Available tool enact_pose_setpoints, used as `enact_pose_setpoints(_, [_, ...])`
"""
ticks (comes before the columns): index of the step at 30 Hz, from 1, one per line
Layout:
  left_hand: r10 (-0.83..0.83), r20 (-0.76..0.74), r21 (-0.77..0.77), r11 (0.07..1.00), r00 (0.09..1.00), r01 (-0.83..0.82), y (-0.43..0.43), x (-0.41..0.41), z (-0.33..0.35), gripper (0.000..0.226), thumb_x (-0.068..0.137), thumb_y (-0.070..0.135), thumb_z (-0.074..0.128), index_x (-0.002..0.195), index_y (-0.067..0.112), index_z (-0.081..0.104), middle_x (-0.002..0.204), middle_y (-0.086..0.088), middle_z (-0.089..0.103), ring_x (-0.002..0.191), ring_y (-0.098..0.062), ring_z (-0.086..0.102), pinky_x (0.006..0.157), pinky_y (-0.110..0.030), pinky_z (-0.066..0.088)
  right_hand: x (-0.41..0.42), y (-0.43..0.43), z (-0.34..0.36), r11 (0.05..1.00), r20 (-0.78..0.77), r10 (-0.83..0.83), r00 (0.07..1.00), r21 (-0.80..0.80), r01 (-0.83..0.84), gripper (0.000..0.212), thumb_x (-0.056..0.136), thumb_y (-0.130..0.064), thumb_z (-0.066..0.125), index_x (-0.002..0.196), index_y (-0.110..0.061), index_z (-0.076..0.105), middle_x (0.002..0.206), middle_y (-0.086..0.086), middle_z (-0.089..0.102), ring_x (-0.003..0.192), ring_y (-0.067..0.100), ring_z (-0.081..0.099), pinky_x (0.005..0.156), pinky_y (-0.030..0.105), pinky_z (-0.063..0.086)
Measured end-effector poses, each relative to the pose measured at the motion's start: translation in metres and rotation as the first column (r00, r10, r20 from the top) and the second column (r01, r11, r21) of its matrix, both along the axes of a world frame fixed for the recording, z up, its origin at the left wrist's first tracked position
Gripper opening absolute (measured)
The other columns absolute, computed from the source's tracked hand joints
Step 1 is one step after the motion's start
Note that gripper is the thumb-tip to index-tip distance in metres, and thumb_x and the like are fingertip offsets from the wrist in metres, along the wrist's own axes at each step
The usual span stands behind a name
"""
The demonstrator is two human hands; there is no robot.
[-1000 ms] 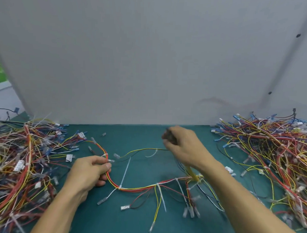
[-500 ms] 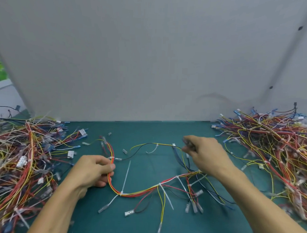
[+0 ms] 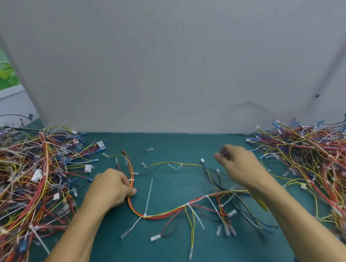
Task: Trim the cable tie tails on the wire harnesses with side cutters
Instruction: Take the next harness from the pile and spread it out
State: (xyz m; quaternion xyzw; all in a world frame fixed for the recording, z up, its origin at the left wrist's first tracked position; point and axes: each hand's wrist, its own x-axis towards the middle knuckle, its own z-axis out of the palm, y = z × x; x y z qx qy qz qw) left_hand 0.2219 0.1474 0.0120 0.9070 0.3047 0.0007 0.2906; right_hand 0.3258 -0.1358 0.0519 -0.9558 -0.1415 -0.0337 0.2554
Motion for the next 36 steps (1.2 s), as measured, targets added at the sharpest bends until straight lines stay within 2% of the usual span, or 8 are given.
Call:
enact_pose_setpoints(3, [-0.004, -0.024, 0.073, 0.997, 1.000, 0.006, -0.002, 0.000, 0.001, 0.026, 0.065, 0.041, 0.085, 0.060, 0.022, 0.066, 0.061, 0.001, 0.067, 0.068, -0.023, 0.065, 0.072, -0.033, 0.057, -0.009, -0.019, 0.013, 0.920, 0.032, -0.083, 0.996, 0.387, 0.064, 0.029, 0.097, -0.039, 0.052, 0.093, -0.012, 0.062, 0.081, 0.000, 0.064, 0.079, 0.022, 0.058, 0.075, 0.036, 0.045])
enact_pose_setpoints(6, [-0.008, -0.047, 0.112, 0.994, 0.999, 0.013, -0.002, 0.001, 0.001, 0.028, 0.067, 0.044, 0.083, 0.061, 0.023, 0.065, 0.065, 0.001, 0.068, 0.072, -0.022, 0.065, 0.071, -0.031, 0.054, -0.029, -0.032, 0.018, 0.609, -0.150, -0.048, 0.987, 0.779, 0.148, 0.034, 0.098, -0.040, 0.049, 0.085, -0.009, 0.055, 0.049, -0.006, 0.040, 0.043, 0.014, 0.037, 0.047, 0.031, 0.036])
enact_pose_setpoints(8, [-0.011, -0.060, 0.160, 0.987, 0.998, 0.020, -0.002, 0.000, 0.003, 0.029, 0.068, 0.046, 0.081, 0.063, 0.023, 0.064, 0.073, 0.000, 0.068, 0.079, -0.022, 0.063, 0.073, -0.031, 0.052, -0.044, -0.038, 0.016, 0.495, -0.238, -0.003, 0.971, 0.844, 0.208, 0.037, 0.097, -0.041, 0.048, 0.087, -0.006, 0.053, 0.045, -0.001, 0.037, 0.036, 0.016, 0.035, 0.039, 0.028, 0.036])
enact_pose_setpoints(16, [-0.195, 0.262, 0.305, 0.946, 0.945, 0.111, -0.030, -0.009, 0.035, 0.023, 0.079, 0.046, 0.072, 0.066, 0.032, 0.059, 0.070, 0.013, 0.063, 0.078, -0.018, 0.060, 0.068, -0.030, 0.046, -0.074, -0.049, -0.015, 0.580, -0.185, -0.053, 0.981, 0.794, 0.181, 0.021, 0.084, -0.017, 0.071, 0.091, -0.010, 0.053, 0.049, -0.007, 0.042, 0.044, 0.012, 0.041, 0.052, 0.032, 0.039])
enact_pose_setpoints(22, [-0.526, 0.384, 0.273, 0.850, 0.759, 0.451, -0.079, -0.011, 0.025, 0.009, 0.086, 0.033, 0.068, 0.092, 0.027, 0.072, 0.085, 0.014, 0.067, 0.084, -0.004, 0.060, 0.081, -0.025, 0.046, -0.094, -0.057, -0.033, 0.617, -0.312, 0.067, 0.948, 0.759, 0.206, 0.051, 0.072, 0.015, 0.068, 0.109, -0.018, 0.055, 0.069, -0.002, 0.050, 0.064, 0.014, 0.049, 0.059, 0.025, 0.040])
enact_pose_setpoints(26, [-0.690, 0.319, 0.354, 0.723, 0.650, 0.593, -0.099, -0.012, -0.002, 0.028, 0.095, 0.038, 0.053, 0.119, 0.027, 0.064, 0.115, 0.014, 0.060, 0.109, -0.007, 0.051, 0.098, -0.023, 0.037, -0.107, -0.056, -0.038, 0.660, -0.394, 0.182, 0.901, 0.728, 0.185, 0.044, 0.052, -0.011, 0.073, 0.096, -0.014, 0.066, 0.069, -0.004, 0.062, 0.062, 0.009, 0.058, 0.053, 0.014, 0.043])
enact_pose_setpoints(29, [-0.752, 0.213, 0.382, 0.652, 0.624, 0.655, -0.103, -0.017, -0.017, 0.031, 0.099, 0.042, 0.041, 0.120, 0.033, 0.062, 0.117, 0.020, 0.056, 0.107, -0.007, 0.046, 0.097, -0.024, 0.035, -0.110, -0.052, -0.035, 0.740, -0.351, 0.216, 0.911, 0.667, 0.082, 0.028, 0.060, -0.031, 0.073, 0.086, -0.024, 0.067, 0.067, -0.004, 0.058, 0.062, 0.010, 0.053, 0.061, 0.018, 0.042])
enact_pose_setpoints(36, [-0.737, 0.230, 0.290, 0.676, 0.636, 0.678, -0.098, -0.012, -0.015, 0.025, 0.097, 0.041, 0.046, 0.109, 0.031, 0.067, 0.108, 0.019, 0.057, 0.103, -0.002, 0.048, 0.093, -0.019, 0.036, -0.107, -0.046, -0.038, 0.816, -0.311, 0.268, 0.912, 0.576, -0.043, 0.013, 0.078, -0.042, 0.075, 0.086, -0.038, 0.065, 0.071, 0.005, 0.066, 0.063, 0.006, 0.056, 0.064, 0.015, 0.043])
